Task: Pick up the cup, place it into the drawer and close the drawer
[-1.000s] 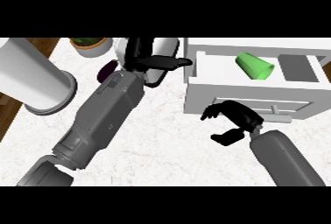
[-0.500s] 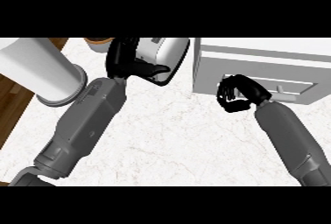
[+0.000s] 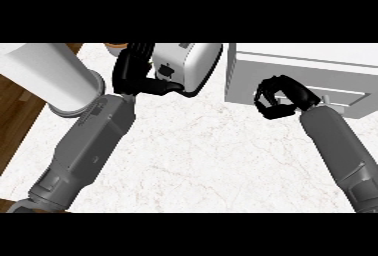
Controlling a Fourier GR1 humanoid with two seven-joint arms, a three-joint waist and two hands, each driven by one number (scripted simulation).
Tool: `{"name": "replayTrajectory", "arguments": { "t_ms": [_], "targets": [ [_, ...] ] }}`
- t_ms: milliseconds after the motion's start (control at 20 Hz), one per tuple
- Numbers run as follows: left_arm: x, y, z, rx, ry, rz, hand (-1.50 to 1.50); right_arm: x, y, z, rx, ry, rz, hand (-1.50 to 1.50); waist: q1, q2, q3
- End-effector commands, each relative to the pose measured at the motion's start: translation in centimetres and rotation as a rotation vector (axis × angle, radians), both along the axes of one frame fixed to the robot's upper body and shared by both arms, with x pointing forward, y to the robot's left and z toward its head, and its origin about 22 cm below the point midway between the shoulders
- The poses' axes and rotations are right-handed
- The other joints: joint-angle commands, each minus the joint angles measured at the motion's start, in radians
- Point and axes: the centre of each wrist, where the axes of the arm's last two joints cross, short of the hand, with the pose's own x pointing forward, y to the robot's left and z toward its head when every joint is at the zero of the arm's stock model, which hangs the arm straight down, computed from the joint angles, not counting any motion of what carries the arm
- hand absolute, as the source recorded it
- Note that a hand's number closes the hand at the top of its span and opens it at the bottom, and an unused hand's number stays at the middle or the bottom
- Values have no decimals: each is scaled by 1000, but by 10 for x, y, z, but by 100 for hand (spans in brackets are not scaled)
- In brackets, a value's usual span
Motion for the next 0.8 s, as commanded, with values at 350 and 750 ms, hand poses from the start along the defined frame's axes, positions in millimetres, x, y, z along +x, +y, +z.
{"name": "replayTrajectory", "arguments": {
  "t_ms": [350,750],
  "targets": [
    [-8,8,-12,-4,21,-40,-150,30,-46,97,24,-166,-164,150,52,24,-6],
    [-9,24,-9,0,1,-58,-150,26,-54,100,57,-143,-145,150,79,24,-7]
  ]
}}
